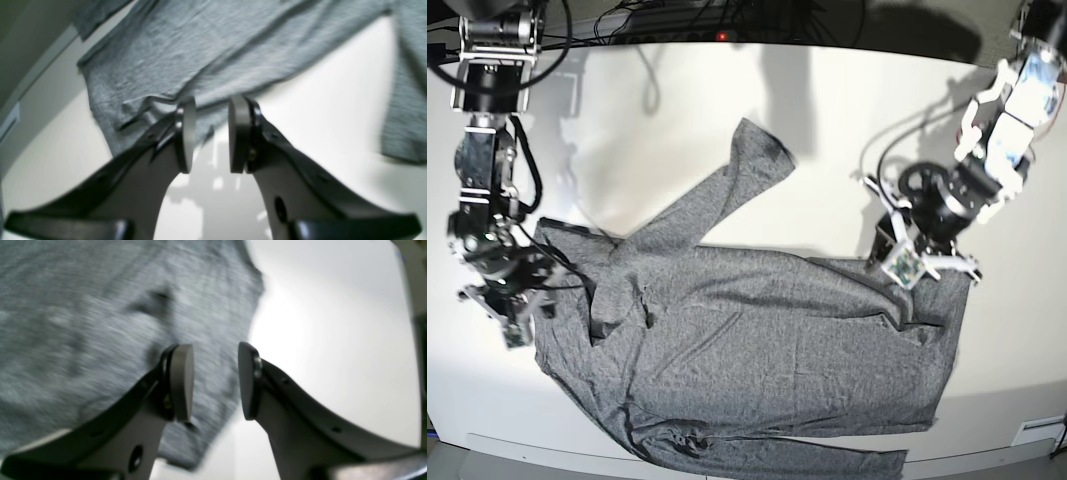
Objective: Fold the T-shirt properly
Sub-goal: 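Move the left gripper to the sleeve cuff and grasp it, then lift the sleeve cuff with the left gripper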
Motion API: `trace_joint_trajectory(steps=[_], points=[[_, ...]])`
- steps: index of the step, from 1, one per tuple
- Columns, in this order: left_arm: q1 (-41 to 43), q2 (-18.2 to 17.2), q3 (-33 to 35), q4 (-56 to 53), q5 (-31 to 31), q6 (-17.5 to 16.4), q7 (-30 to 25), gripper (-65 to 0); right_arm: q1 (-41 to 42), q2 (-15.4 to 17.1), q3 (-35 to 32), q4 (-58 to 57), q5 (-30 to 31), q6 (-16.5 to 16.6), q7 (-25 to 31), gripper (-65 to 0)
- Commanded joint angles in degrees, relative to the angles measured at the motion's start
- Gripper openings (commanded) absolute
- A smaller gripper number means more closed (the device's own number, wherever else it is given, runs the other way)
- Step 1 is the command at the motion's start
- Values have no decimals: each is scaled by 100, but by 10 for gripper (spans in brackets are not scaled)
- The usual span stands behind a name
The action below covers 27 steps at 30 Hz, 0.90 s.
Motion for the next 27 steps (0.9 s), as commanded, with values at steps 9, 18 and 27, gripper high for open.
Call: trace_joint_trajectory(steps=[9, 18, 27], points=[[1368, 765, -33, 708, 568, -9, -483, -485, -26, 411, 1174, 415, 678, 251, -11, -425], [1755, 1720, 981, 702, 1491, -203, -492, -430, -22, 555, 1226, 417, 719, 254, -133, -425], [1648, 2251, 1578, -516, 2450, 341, -415, -422, -22, 553, 1226, 420, 807, 254, -122, -425]])
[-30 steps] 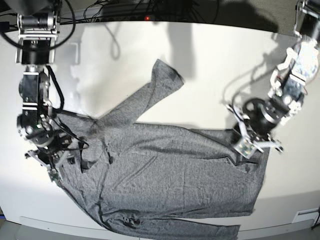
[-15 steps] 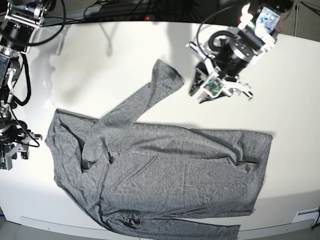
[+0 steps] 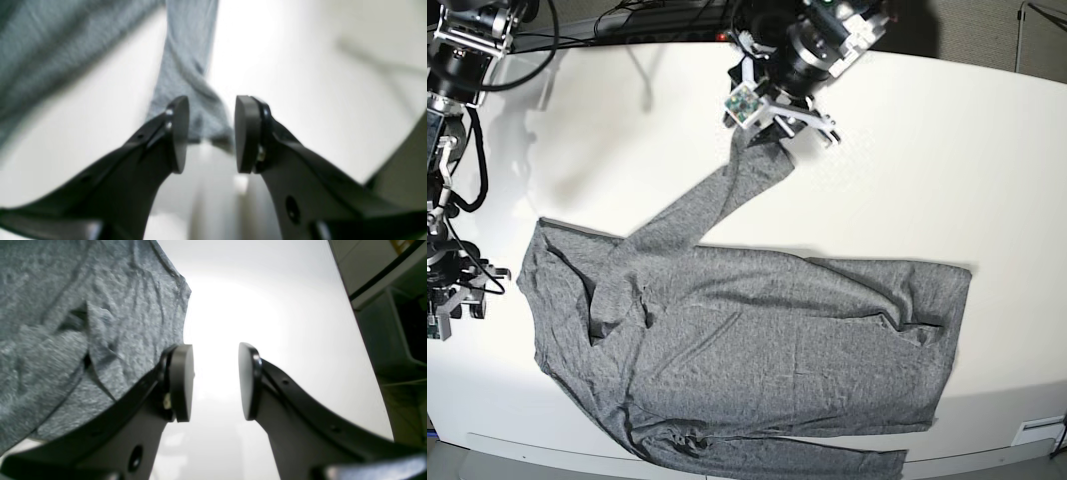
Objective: Fold the T-shirt properly
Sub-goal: 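Lift the sleeve cuff with the left gripper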
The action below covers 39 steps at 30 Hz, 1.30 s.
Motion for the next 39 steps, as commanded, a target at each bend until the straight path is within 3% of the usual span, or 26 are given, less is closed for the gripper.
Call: trace_joint_trajectory(steps=[1, 7, 11, 17, 21, 39], points=[[-81, 142, 24, -109, 31, 70, -157, -422, 114, 127, 39, 116, 17, 4, 149, -425], [-149, 372, 24, -507, 481, 96, -273, -422, 114, 129, 39, 116, 15, 4, 168, -425], [-146, 367, 24, -507, 776, 376, -260, -422, 114, 129, 39, 116, 17, 4, 195, -425], [-144, 367, 26, -507, 669, 389, -264, -422, 136, 129, 39, 116, 17, 4, 258, -425], [-116, 369, 26, -507, 162, 387, -280, -422, 144, 129, 39, 116, 17, 4, 267, -425], [-118, 369, 26, -509, 127, 385, -293, -422, 142, 129, 39, 116, 17, 4, 273, -425]])
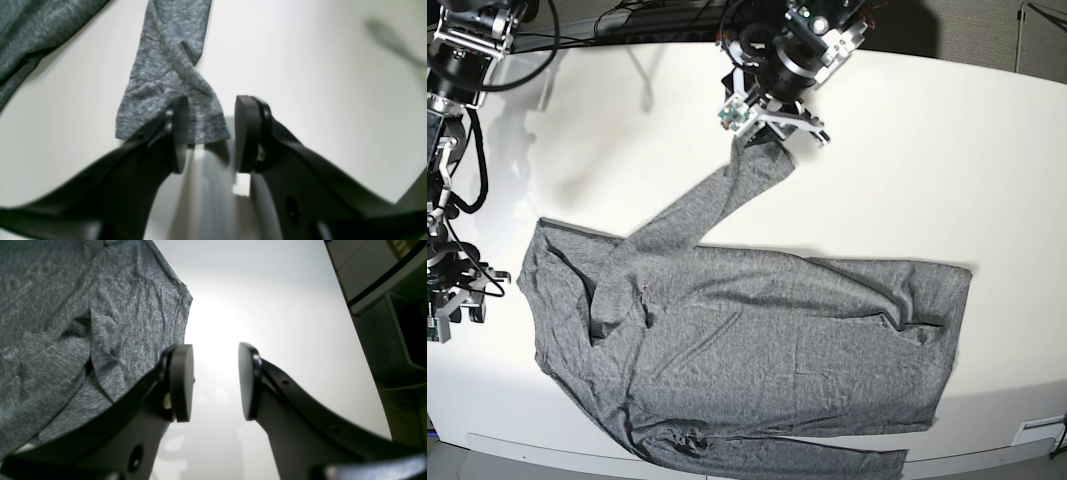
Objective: Fold the T-shirt properly
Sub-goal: 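Lift the sleeve cuff with the left gripper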
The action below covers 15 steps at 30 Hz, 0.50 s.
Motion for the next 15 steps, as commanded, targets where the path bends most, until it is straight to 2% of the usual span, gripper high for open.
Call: trace_joint_trajectory(steps=[1, 15], points=[[33, 66, 50, 87, 4, 33, -162, -422, 127, 127, 37, 111, 26, 4, 170, -425], [-15, 63, 48, -376, 55, 33, -551, -435, 127, 127, 37, 111, 26, 4, 168, -425]])
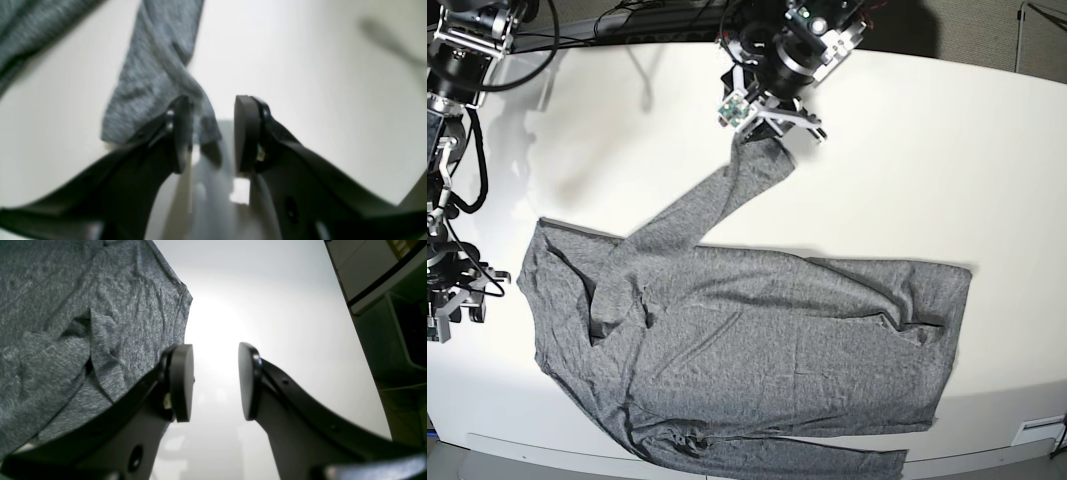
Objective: Fold the T-shirt properly
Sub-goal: 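Lift the sleeve cuff with the left gripper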
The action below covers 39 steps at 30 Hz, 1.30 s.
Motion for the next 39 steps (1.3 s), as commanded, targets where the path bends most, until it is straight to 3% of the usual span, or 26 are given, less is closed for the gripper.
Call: trace_joint_trajectory(steps=[1, 11, 15, 26, 39], points=[[13, 63, 48, 0, 114, 33, -179, -435, 127, 127, 37, 111, 28, 4, 168, -425], [-48, 61, 48, -90, 129, 33, -317, -435, 127, 127, 37, 111, 28, 4, 170, -425], [-61, 61, 48, -90, 605, 35, -317, -435, 127, 127, 37, 111, 28, 4, 170, -425], [-50, 63, 48, -90, 708, 35, -319, -650, 127, 127, 37, 111, 28, 4, 173, -425], [-61, 63, 48, -83, 708, 35, -313, -650, 127, 122, 37, 111, 26, 4, 168, -425]])
